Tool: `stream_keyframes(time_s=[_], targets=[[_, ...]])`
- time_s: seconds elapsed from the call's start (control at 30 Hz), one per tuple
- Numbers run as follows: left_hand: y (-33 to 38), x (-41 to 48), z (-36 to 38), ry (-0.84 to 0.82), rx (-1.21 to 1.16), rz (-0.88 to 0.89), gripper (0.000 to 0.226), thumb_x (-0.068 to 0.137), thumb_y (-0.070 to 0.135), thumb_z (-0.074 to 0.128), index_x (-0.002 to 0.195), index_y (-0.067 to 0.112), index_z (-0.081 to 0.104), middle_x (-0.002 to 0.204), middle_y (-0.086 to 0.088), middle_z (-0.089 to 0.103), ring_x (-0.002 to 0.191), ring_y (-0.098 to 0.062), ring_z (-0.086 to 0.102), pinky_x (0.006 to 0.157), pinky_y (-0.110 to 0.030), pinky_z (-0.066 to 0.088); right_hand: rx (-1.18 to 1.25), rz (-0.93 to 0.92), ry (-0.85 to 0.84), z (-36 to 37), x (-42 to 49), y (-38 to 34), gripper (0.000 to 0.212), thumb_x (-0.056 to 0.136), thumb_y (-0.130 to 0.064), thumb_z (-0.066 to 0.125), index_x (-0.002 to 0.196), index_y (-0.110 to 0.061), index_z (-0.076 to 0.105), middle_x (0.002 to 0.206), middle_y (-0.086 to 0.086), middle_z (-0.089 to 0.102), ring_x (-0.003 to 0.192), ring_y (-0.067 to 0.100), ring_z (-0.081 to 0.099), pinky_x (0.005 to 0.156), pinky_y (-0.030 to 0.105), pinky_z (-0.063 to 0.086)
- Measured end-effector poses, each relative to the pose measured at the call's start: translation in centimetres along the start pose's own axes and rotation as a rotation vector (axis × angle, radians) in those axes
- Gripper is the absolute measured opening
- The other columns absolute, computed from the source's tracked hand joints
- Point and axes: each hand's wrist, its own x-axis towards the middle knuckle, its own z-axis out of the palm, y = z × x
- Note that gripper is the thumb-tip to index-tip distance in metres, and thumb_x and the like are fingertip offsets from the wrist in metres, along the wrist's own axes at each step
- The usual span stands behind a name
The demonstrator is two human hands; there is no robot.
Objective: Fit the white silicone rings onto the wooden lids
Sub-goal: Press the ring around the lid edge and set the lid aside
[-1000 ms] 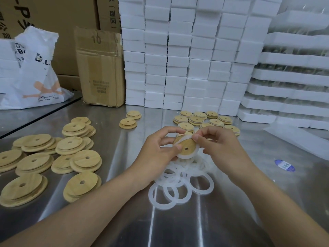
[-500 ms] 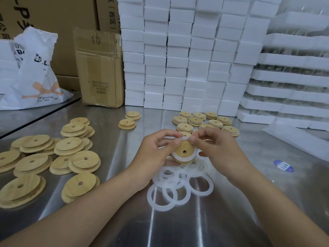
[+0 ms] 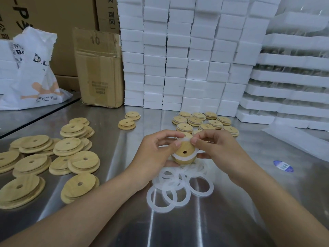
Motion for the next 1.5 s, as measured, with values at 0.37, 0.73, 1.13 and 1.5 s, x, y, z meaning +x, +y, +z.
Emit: stream_keyframes(time_s=[0.37, 0.73, 1.13, 1.5], targets=[[0.5, 0.1, -0.3, 0.016, -0.017, -0.017, 0.023, 0.091, 0.005, 0.082, 0.112, 0.015, 0.083, 0.113, -0.005, 0.081, 0.098, -0.028, 0.081, 0.071, -0.043, 0.068, 0.046, 0.042, -0.07, -0.8, 0.0, -0.2, 0.02, 0.101, -0.022, 0.071, 0.092, -0.005, 0.078, 0.099, 0.007, 0.082, 0.097, 0.016, 0.078, 0.088, 0.032, 0.064], [1.1, 0.3, -0.6, 0.055, -0.187, -0.068, 0.021, 0.091, 0.007, 0.08, 0.108, 0.017, 0.085, 0.113, -0.013, 0.082, 0.105, -0.028, 0.08, 0.069, -0.038, 0.068, -0.071, 0.036, -0.118, -1.9, -0.2, -0.4, 0.017, 0.1, -0.026, 0.072, 0.092, -0.013, 0.08, 0.109, 0.012, 0.078, 0.111, 0.027, 0.07, 0.088, 0.032, 0.065], [1.3, 0.3, -0.9, 0.131, -0.156, 0.001, 0.02, 0.094, 0.007, 0.079, 0.103, 0.024, 0.085, 0.111, -0.009, 0.081, 0.102, -0.028, 0.081, 0.073, -0.043, 0.068, -0.087, 0.003, -0.095, 0.0, -1.0, -0.9, 0.016, 0.092, -0.032, 0.08, 0.084, -0.019, 0.082, 0.09, 0.002, 0.079, 0.082, 0.009, 0.069, 0.09, 0.046, 0.059], [1.4, 0.0, -0.9, 0.21, -0.282, -0.063, 0.02, 0.095, 0.003, 0.077, 0.109, 0.016, 0.083, 0.111, -0.009, 0.082, 0.104, -0.028, 0.08, 0.072, -0.046, 0.069, -0.021, 0.018, -0.128, 1.2, -1.0, -0.8, 0.016, 0.092, -0.028, 0.08, 0.085, -0.014, 0.081, 0.111, 0.026, 0.073, 0.093, 0.043, 0.064, 0.08, 0.04, 0.049]])
